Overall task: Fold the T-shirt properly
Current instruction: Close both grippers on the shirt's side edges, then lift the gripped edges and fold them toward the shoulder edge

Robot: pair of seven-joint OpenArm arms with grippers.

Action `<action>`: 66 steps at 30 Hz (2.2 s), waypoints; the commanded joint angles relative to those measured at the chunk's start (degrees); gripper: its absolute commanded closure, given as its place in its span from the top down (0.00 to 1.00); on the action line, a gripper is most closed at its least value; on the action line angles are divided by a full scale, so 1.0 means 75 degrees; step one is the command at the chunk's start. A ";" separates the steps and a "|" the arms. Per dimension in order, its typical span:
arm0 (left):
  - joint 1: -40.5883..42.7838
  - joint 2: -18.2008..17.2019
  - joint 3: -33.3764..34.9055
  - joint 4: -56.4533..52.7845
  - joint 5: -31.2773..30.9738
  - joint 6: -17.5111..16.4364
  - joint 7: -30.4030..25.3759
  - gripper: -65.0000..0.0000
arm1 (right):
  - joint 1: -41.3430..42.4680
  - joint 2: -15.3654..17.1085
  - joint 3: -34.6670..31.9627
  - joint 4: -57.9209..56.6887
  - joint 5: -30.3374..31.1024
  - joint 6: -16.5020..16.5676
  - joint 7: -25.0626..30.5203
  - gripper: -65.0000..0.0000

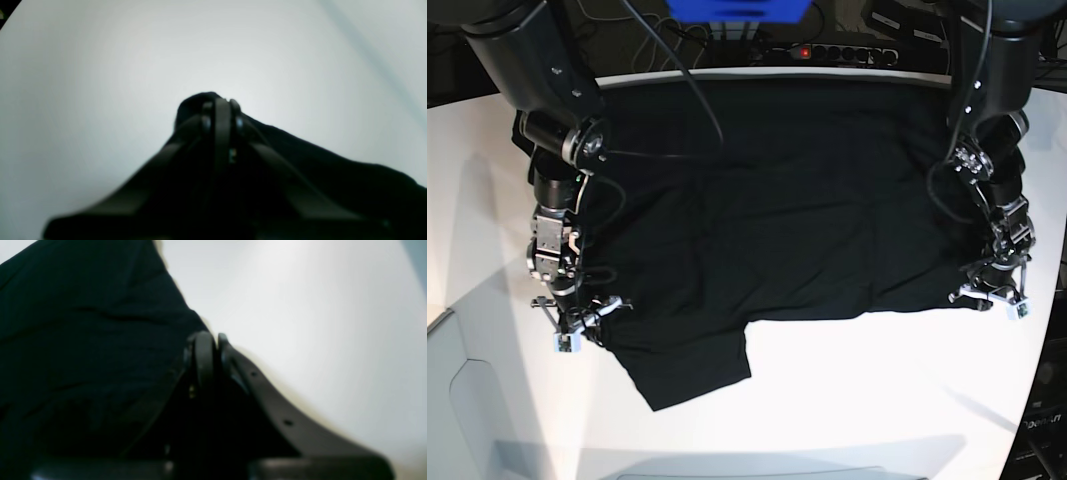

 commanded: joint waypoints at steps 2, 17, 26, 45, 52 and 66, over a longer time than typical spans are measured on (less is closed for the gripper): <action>-0.0248 -0.0121 -0.0019 0.0482 -0.0067 -0.0012 -0.0133 0.00 | 0.0097 0.0031 0.0038 0.0119 -0.0196 -0.0073 -0.0402 0.00; 0.1158 0.0887 -0.0019 0.4127 -0.0079 -0.0071 0.0782 0.00 | -0.1673 -0.0953 0.0038 0.3834 -0.0161 -0.0014 -0.0402 0.00; 0.2143 0.0969 -0.0019 0.5674 -0.1826 -0.0083 0.1637 0.00 | -0.2610 -0.1258 0.0038 0.5557 -0.0149 -0.0014 -0.0332 0.00; 0.5108 0.1039 -0.0371 0.8734 -0.4674 -0.0083 0.2294 0.00 | -0.5189 -0.1211 0.0038 0.8417 0.2055 0.0443 -0.0379 0.00; 0.5952 0.1051 -0.0711 0.8757 -0.5319 -0.0094 0.2294 0.00 | -0.5951 -0.1141 0.0038 0.8464 0.2113 0.0443 -0.0320 0.00; 0.6972 0.1156 -0.0723 0.8499 -0.6034 -0.0094 0.2223 0.00 | -0.7006 -0.1164 0.0179 0.8382 0.2113 0.0443 0.0934 0.00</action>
